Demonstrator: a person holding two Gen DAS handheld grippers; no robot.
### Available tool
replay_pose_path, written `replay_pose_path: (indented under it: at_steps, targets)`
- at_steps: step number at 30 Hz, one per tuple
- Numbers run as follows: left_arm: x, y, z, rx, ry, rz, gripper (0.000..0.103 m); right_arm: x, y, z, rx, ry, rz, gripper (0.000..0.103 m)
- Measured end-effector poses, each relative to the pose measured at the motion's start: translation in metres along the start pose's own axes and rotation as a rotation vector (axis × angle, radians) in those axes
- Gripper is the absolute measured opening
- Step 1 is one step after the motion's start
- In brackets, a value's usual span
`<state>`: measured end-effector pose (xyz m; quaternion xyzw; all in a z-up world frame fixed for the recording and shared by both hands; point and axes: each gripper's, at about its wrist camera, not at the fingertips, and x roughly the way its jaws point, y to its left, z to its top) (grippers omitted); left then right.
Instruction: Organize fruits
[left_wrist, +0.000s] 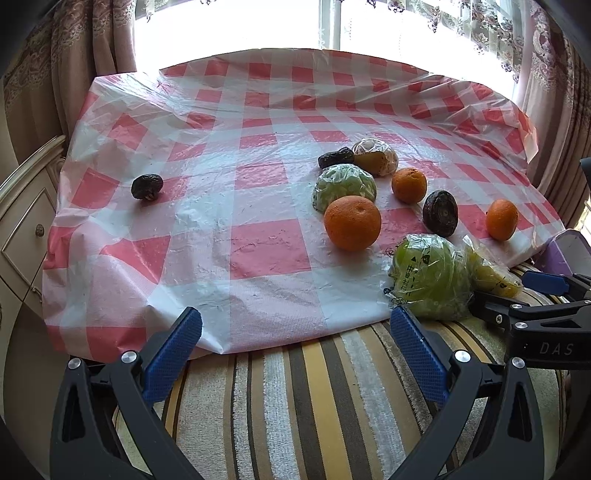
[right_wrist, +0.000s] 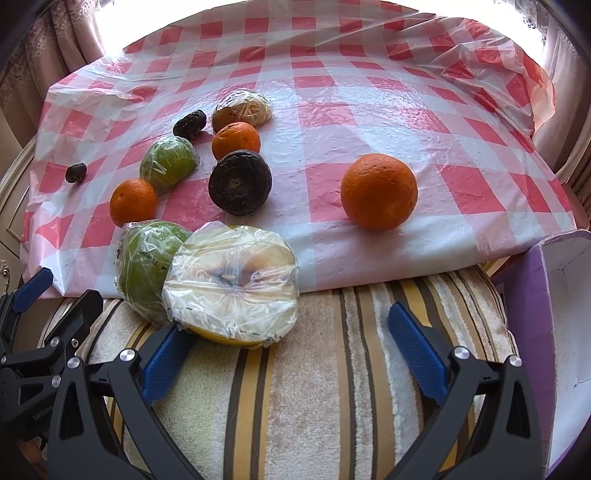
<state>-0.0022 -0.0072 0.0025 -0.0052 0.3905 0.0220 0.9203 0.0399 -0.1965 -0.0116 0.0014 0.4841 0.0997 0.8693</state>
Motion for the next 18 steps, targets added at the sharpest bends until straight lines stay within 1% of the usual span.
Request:
replay_pose_path:
  at_steps: [18]
  targets:
    - [0.0009, 0.0005, -0.0005, 0.002, -0.001, -0.001, 0.099, 0.0001, 0.0003, -0.0004, 0.000, -0.001, 0.000, 0.102]
